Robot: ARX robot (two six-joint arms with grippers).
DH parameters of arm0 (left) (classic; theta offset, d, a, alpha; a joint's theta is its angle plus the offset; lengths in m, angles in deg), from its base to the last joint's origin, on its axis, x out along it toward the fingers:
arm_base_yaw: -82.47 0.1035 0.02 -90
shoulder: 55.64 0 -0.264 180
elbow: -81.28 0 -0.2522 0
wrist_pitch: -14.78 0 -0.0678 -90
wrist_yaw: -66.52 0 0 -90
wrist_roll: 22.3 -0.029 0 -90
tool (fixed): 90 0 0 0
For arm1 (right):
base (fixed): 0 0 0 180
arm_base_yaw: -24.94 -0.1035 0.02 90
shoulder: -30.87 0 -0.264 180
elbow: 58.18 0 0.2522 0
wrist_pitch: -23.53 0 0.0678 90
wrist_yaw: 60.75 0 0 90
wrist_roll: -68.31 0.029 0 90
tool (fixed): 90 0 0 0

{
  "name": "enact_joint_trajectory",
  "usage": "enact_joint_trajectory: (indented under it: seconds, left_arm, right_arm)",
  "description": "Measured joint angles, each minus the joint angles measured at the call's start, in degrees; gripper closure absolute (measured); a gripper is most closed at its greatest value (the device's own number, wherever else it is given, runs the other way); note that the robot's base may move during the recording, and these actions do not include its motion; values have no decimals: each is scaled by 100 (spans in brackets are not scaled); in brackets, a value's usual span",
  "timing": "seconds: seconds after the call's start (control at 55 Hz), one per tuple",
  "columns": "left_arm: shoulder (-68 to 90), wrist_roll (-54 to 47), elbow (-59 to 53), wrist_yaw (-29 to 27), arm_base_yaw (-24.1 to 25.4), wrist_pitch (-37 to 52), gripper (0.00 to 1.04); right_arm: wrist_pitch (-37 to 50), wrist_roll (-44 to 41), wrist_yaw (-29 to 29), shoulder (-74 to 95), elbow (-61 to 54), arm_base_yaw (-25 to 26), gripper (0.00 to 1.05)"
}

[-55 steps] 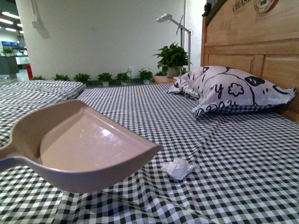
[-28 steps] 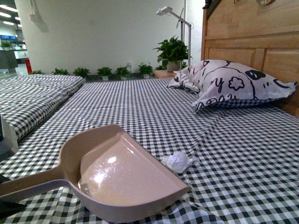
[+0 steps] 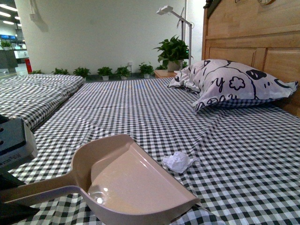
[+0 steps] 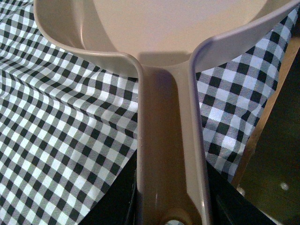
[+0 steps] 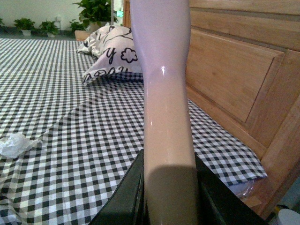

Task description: Clean up trash

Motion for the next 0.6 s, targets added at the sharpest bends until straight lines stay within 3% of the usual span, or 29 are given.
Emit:
enact_joint_trajectory:
  seconds: [0.6]
  left_arm:
    - [284,-70,369,-129,-2,-363,78]
  right_arm:
    - [0,0,-2,0,0,0,84]
